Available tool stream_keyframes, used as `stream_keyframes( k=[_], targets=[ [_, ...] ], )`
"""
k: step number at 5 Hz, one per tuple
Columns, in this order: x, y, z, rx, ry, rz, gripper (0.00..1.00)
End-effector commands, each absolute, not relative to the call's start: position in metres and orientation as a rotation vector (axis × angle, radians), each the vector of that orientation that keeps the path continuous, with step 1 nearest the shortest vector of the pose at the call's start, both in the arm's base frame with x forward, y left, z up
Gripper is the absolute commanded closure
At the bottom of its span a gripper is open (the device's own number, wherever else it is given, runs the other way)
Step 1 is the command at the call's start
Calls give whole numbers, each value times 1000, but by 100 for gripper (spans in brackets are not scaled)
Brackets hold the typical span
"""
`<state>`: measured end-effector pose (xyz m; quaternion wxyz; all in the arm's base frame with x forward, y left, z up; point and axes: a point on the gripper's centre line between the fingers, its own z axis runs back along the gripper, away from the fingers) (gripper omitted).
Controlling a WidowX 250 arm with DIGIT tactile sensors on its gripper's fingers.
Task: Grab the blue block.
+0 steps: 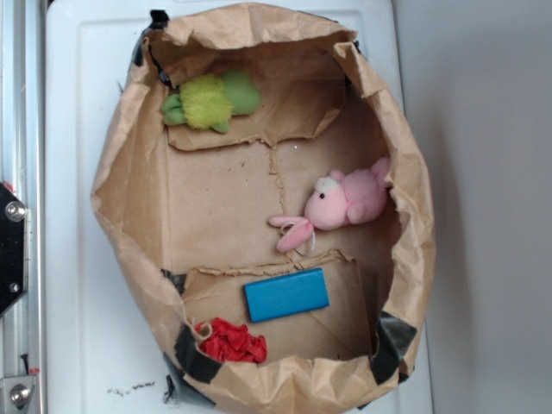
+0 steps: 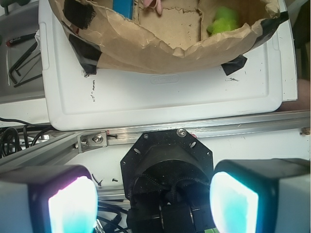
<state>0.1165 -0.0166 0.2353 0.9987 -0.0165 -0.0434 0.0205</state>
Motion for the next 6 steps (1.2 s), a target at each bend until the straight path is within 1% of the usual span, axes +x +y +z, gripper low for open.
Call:
stream_keyframes(
  k=[1,2,3,4,5,6],
  targets=[
    [116,-17,235,-33,-87,41,0],
    [149,-15,231,-39,-167,-17,0],
    [161,-13,223,-19,-186,-95,0],
    [146,-17,217,-15,-162,-144,0],
    [146,-18,215,-18,-196,-145,0],
    [163,-14,212,-32,-213,-127,0]
  ],
)
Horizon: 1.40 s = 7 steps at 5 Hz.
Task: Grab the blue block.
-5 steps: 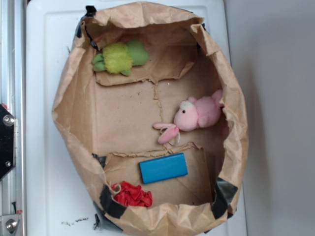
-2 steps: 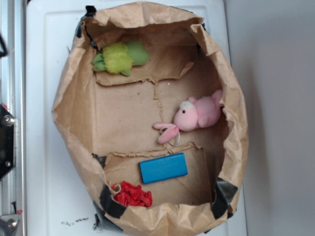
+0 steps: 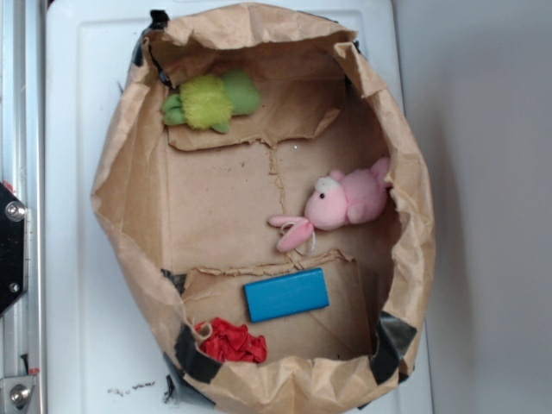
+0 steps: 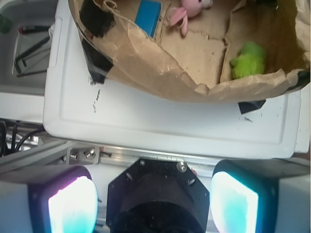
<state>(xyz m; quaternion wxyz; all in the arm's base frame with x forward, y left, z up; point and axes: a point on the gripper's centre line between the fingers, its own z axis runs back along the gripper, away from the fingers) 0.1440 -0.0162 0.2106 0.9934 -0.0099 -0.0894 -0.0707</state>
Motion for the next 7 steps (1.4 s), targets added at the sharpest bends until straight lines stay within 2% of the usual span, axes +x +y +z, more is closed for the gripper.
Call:
stream_keyframes(
  k=[1,2,4,5,6,7],
  targets=[
    [181,-12,196,-18,-204,-111,0],
    [205,-9,180,-33,-230,-33,0],
    [250,-7,163,5,-246,226,0],
    [257,-5,157,5,-232,239,0],
    [262,-2,153,6,-173,213,0],
    [262,-2,153,6,-173,213,0]
  ],
)
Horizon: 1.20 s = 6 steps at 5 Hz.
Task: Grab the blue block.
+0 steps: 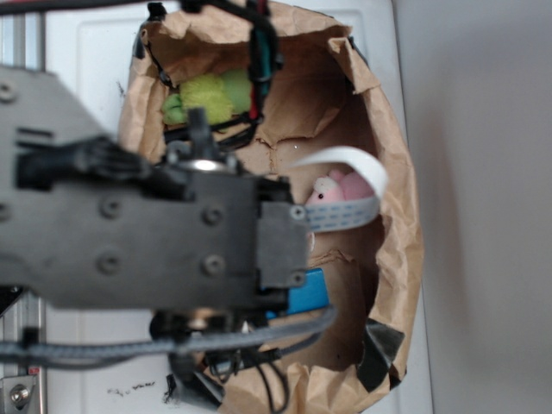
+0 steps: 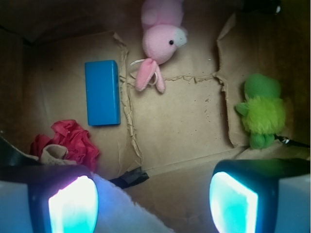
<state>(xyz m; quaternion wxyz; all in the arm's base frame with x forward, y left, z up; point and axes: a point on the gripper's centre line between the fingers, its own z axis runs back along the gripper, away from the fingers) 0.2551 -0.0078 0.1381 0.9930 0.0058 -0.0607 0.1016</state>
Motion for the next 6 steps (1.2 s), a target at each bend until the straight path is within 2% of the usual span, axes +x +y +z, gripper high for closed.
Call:
stream_keyframes(
  k=[1,2,3,5,6],
  targets=[
    [262,-2,153,6,-173,213,0],
    [262,-2,153,6,-173,213,0],
    [240,15,161,-84,-179,239,0],
    [279,37,156,-94,-166,416,0],
    [282,22,137,-72,-179,417,0]
  ],
)
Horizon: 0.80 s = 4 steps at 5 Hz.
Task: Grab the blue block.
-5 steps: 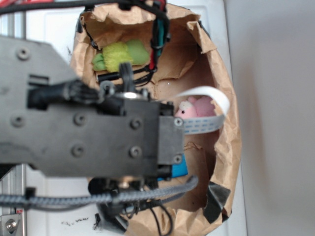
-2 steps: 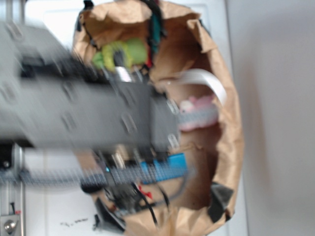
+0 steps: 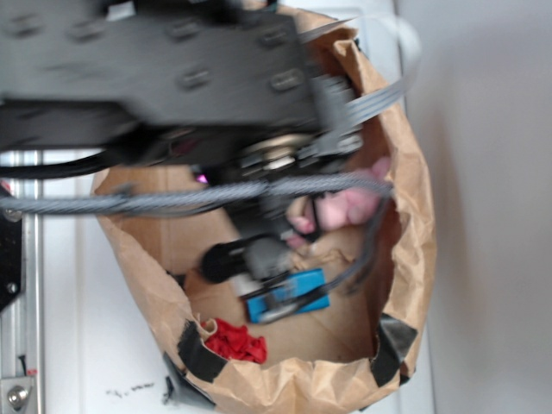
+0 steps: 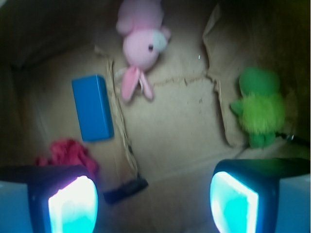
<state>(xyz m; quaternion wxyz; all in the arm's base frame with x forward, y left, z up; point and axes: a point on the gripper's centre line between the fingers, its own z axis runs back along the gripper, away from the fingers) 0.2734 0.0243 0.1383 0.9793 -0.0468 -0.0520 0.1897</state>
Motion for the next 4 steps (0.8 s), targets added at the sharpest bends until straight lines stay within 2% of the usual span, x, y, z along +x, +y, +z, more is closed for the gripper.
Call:
stream_keyframes(
  k=[1,2,3,4],
  targets=[
    [274,-11,120,-91,-223,401,0],
    [269,-34,110,-154,-212,394,0],
    [263,-57,102,-134,-216,415,0],
    [258,-72,108,-140,-219,443,0]
  ],
)
